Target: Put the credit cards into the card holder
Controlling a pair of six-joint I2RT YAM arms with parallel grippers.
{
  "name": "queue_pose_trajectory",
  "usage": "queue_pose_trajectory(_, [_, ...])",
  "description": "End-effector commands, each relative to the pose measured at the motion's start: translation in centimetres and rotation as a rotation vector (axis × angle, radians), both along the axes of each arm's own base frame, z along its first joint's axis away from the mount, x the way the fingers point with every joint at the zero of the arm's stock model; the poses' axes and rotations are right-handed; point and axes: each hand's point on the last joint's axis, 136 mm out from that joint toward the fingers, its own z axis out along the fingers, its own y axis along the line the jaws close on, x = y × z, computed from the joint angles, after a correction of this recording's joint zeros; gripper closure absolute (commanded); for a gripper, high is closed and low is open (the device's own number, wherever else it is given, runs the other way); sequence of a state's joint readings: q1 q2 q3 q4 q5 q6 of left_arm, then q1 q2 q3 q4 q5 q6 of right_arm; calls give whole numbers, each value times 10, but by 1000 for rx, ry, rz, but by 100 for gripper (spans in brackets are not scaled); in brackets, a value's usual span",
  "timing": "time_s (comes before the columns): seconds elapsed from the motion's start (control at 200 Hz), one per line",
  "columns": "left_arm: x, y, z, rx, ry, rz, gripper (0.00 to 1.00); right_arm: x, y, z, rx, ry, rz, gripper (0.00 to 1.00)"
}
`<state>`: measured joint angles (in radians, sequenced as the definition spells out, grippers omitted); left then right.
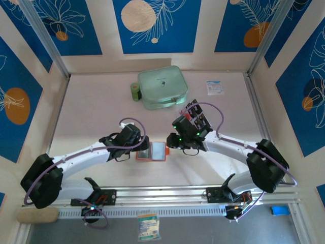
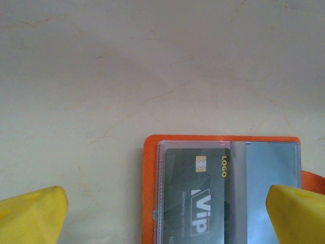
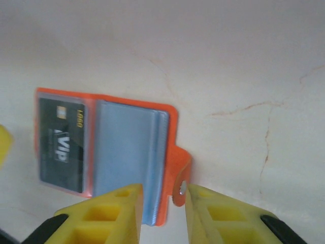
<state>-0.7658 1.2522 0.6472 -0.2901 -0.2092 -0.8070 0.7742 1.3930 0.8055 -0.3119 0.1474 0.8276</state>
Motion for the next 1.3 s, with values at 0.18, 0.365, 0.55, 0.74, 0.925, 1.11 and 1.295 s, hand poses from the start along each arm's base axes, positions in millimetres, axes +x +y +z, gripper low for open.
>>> queue_pose_trajectory(0.18, [-2,-20,8,-35,-10,-49,0,-1,34,10,103,61,31,88])
queue_pose_trajectory(0.365, [-2,-32,8,-37,-9,-86,0,-3,58,-4,108,92,30,95])
queue_pose_trajectory(0.55, [-6,-35,-1,-28,-5,-109,0,7,53,-24,55,99,-22,98])
queue_pose_trajectory(0.74, [-10,-39,-8,-34,7,-128,0,12,46,-35,32,112,-27,99])
queue_pose_trajectory(0.925, [-10,-43,-12,-23,14,-154,0,16,43,-42,9,113,-11,100])
queue_pose_trajectory(1.11, [-12,-44,-19,-2,27,-168,0,19,45,-45,14,118,19,100])
queue_pose_trajectory(1.295, [-14,-40,-27,19,38,-171,0,18,49,-49,14,128,55,100])
